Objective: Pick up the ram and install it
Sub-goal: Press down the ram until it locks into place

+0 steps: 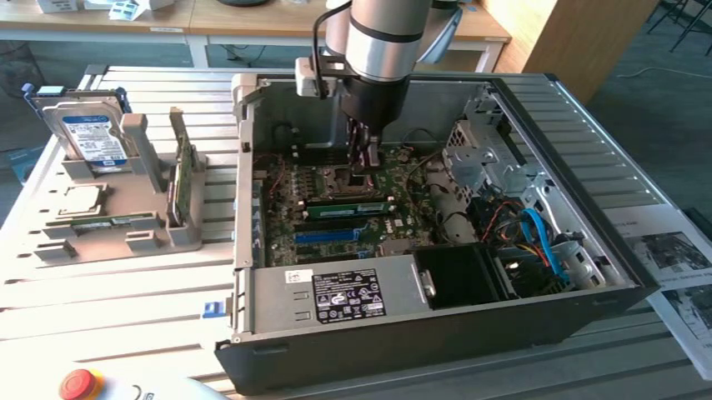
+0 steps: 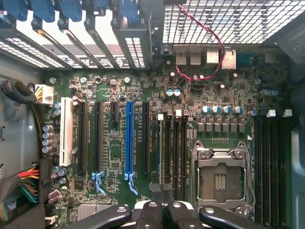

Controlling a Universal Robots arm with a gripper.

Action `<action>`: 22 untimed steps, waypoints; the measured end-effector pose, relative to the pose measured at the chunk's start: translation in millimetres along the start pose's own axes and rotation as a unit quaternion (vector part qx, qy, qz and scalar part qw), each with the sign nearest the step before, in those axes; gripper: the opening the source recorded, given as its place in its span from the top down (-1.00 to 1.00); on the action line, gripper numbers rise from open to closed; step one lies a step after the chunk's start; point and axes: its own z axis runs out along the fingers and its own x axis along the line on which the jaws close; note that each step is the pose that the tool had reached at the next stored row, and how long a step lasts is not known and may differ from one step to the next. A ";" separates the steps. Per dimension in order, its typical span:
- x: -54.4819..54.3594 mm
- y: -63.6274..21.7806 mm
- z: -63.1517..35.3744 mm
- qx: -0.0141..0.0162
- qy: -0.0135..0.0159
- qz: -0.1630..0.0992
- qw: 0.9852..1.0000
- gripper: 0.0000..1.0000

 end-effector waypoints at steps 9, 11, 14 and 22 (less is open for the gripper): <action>-0.1 -1.6 -0.3 0.000 0.000 0.000 1.000 0.80; 0.0 -1.6 -1.2 0.000 0.000 0.000 1.000 0.80; 0.1 -1.5 -4.0 -0.001 0.000 0.000 1.000 0.80; 0.3 -1.2 -11.5 -0.002 0.001 0.000 1.000 0.80</action>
